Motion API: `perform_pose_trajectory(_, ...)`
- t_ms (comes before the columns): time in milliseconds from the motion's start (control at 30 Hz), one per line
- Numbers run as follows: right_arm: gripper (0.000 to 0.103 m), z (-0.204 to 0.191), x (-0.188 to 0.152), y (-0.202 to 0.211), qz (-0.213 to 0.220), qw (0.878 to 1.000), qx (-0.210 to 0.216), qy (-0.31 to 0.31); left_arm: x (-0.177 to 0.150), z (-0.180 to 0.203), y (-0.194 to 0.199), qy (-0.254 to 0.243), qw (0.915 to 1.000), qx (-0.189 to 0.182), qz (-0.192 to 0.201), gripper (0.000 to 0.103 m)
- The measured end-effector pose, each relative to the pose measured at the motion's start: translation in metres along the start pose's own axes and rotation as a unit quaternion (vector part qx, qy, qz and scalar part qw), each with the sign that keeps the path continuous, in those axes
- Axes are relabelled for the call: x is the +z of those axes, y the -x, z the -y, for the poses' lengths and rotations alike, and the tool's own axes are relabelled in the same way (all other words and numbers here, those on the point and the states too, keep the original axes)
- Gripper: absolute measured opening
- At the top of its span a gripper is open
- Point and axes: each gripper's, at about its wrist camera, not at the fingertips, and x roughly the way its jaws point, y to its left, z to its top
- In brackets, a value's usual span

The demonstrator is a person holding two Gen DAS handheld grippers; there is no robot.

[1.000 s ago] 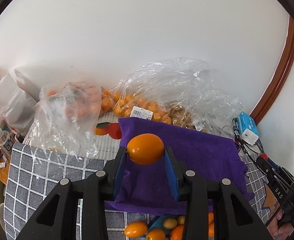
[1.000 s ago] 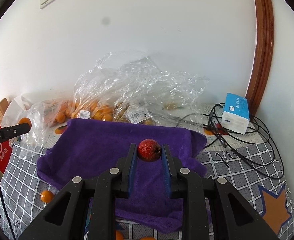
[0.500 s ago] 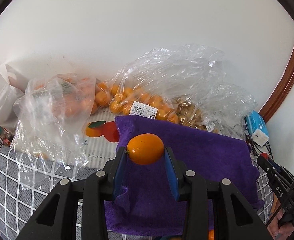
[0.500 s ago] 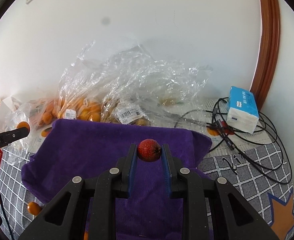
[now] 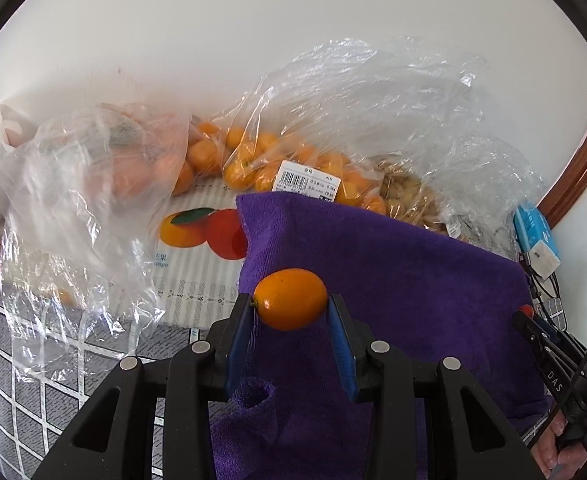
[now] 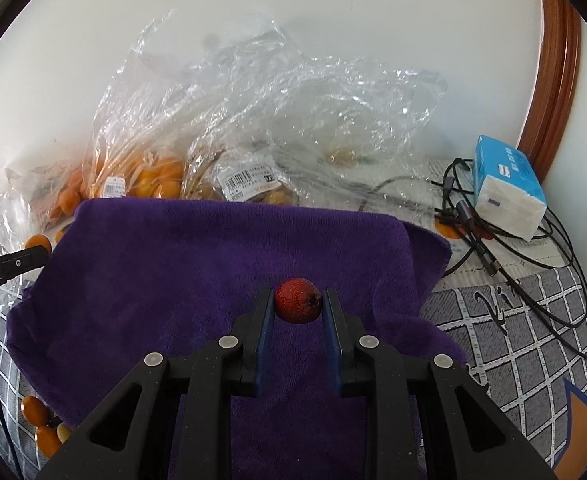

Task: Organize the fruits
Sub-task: 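Lift the kumquat with the left tool while the right tool carries the red fruit over the towel, then open both tools to drop the kumquat and red fruit onto the purple towel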

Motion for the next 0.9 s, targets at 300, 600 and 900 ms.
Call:
perform_pose_trajectory(300,0.024,-0.001,-0.005,-0.016,-0.024,1.000,0.000,0.006,-0.003,0.007,-0.007,-0.013,0.9999,0.010,-0.002,0.036)
perform_pose_trajectory(600,0.024,-0.002,-0.004,-0.027,-0.053,0.998,-0.006,0.015,-0.007,0.018,-0.006,-0.030,0.9995,-0.009,-0.006,0.036)
perform_pose_trajectory(900,0.024,-0.002,-0.003,-0.035,-0.071,0.997,-0.006,0.015,-0.012,0.020,-0.018,-0.028,0.9984,-0.037,-0.031,0.036)
